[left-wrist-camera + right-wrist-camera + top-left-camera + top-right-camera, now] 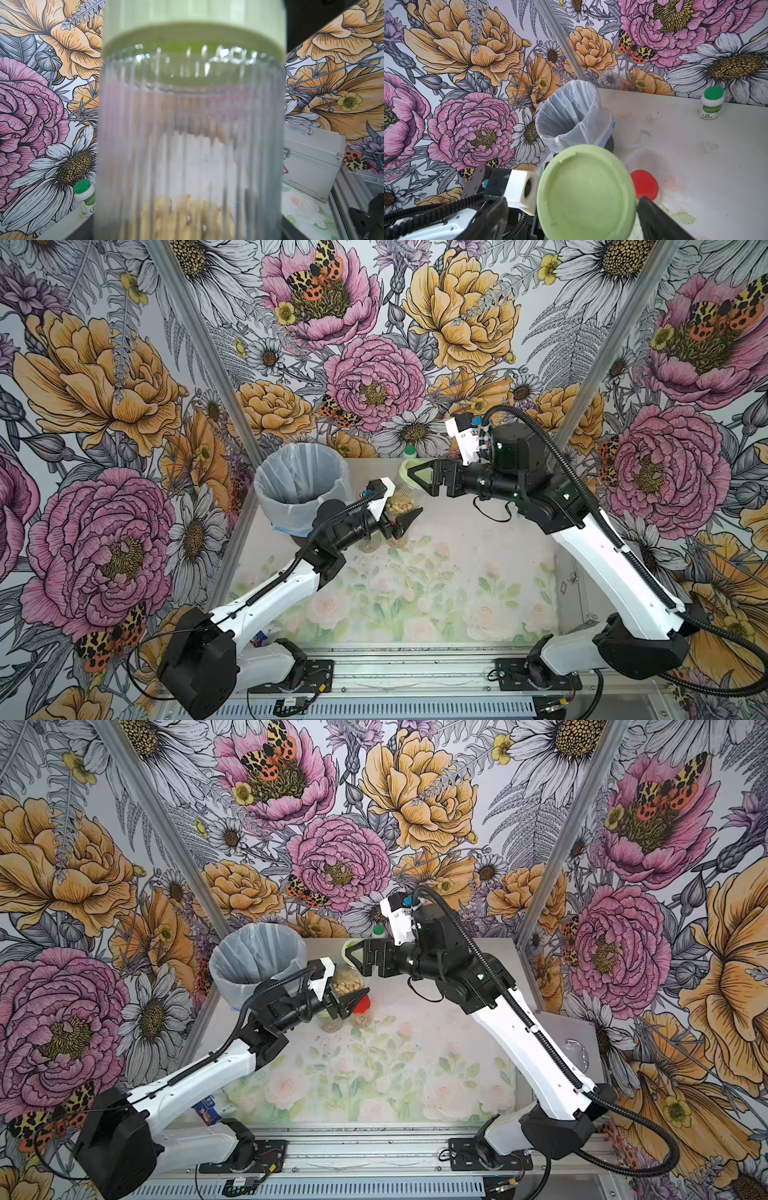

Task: Empty moldy peanuts from jars
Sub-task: Unscrew the lid from the jar.

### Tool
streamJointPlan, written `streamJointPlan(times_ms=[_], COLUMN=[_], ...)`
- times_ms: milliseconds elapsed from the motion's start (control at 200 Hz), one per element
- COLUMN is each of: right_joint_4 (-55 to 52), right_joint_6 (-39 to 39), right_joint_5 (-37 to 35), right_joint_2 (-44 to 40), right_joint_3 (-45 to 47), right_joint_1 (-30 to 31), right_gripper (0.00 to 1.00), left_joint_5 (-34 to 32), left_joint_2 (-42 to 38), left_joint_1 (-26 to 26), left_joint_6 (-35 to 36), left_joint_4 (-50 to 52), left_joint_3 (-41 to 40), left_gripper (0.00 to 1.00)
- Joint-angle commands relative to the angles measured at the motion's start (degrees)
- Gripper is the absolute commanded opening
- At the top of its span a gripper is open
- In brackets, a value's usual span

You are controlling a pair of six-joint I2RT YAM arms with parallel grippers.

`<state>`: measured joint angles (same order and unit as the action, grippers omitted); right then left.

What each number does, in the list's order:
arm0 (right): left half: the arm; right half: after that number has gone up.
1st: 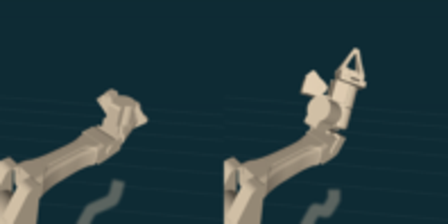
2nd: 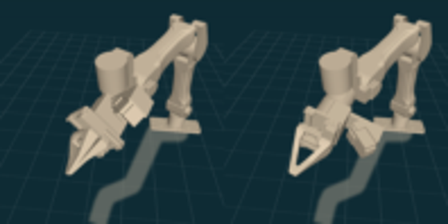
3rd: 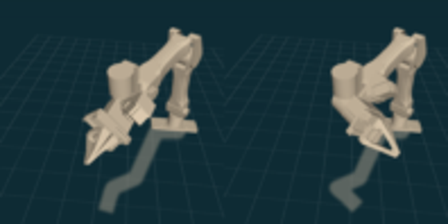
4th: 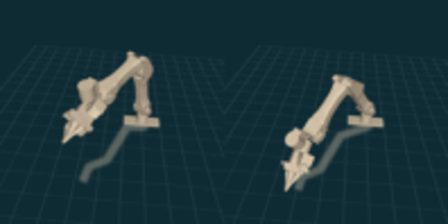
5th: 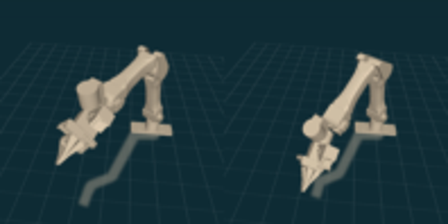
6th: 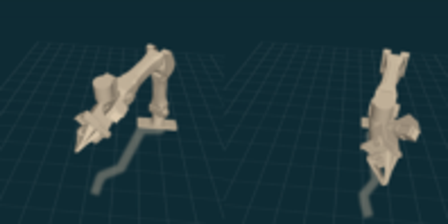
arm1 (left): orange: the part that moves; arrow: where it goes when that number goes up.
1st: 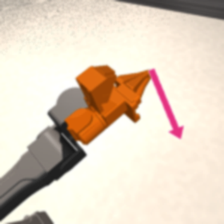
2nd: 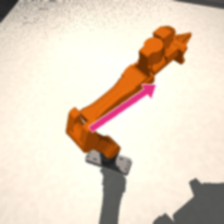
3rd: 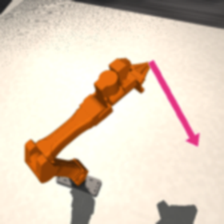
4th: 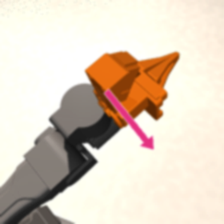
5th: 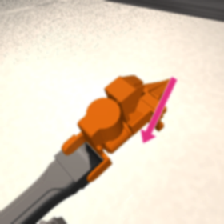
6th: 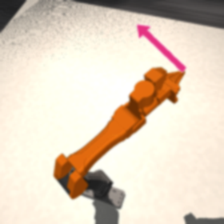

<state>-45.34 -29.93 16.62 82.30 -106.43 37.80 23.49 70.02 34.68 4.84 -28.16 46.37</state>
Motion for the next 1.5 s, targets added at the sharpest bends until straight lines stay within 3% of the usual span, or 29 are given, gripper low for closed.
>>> streamJointPlan(times_ms=[0, 746, 1496], right_joint_4=[0.90, 0.76, 0.69], right_joint_6=[-0.21, 1.19, 0.84], right_joint_5=[0.19, -1.98, -4.84], right_joint_2=[2.12, 3.61, -1.39], right_joint_3=[-1.67, -2.02, 3.97], right_joint_1=[0.23, 1.05, 1.05], right_gripper=[0.97, 0.95, 0.92], left_joint_5=[0.92, 0.88, 0.79], left_joint_2=[-2.73, -3.17, -3.84], left_joint_1=[-0.27, -0.37, -0.39], left_joint_6=[0.68, 1.12, 1.05], left_joint_4=[-5.08, -4.36, -4.71], left_joint_3=[1.27, 1.38, 1.49], left_gripper=[0.20, 0.20, 0.20])
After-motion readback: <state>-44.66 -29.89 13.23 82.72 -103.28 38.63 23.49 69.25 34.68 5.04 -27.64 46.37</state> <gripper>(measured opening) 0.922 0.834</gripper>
